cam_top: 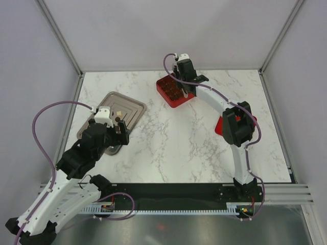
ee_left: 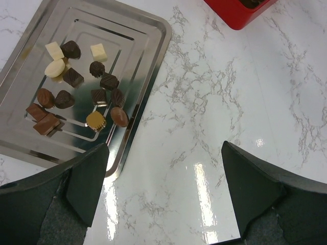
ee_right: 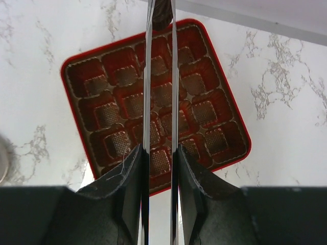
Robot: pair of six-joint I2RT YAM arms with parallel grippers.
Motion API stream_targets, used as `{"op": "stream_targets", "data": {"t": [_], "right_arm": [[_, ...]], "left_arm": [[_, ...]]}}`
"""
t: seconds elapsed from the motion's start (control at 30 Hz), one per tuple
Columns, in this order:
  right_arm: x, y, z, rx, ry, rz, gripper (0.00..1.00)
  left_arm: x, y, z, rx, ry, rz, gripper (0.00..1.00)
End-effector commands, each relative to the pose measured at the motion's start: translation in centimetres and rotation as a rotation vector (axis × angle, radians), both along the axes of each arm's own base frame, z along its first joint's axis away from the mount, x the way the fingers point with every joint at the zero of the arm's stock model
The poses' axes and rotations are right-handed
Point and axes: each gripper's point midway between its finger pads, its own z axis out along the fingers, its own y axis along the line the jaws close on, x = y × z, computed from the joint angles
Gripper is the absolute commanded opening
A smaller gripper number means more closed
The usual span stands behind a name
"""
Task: Pack the chocolate
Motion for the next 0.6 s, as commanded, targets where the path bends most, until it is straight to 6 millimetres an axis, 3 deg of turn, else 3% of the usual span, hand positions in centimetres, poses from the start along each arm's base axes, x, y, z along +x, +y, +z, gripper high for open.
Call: {"op": "stream_targets", "data": {"t": [0.0, 0.3, 0.57], "right_arm": [[1.6, -0.6, 0.8, 0.000, -0.028, -0.012, 0.33], [2.4, -2.0, -2.2, -0.014, 0.018, -0.042, 0.34], [2.6, -2.4, -2.9, -0.018, 0.029, -0.051, 0.40]], "left_arm": [[0.7, -0.3, 0.9, 0.009, -0.050, -0.016, 1.00], [0.8, -0.3, 1.0, 0.002, -0.058, -0.017, 1.00], [0.9, -0.3, 1.0, 0.005, -0.060, -0.012, 1.00]]}}
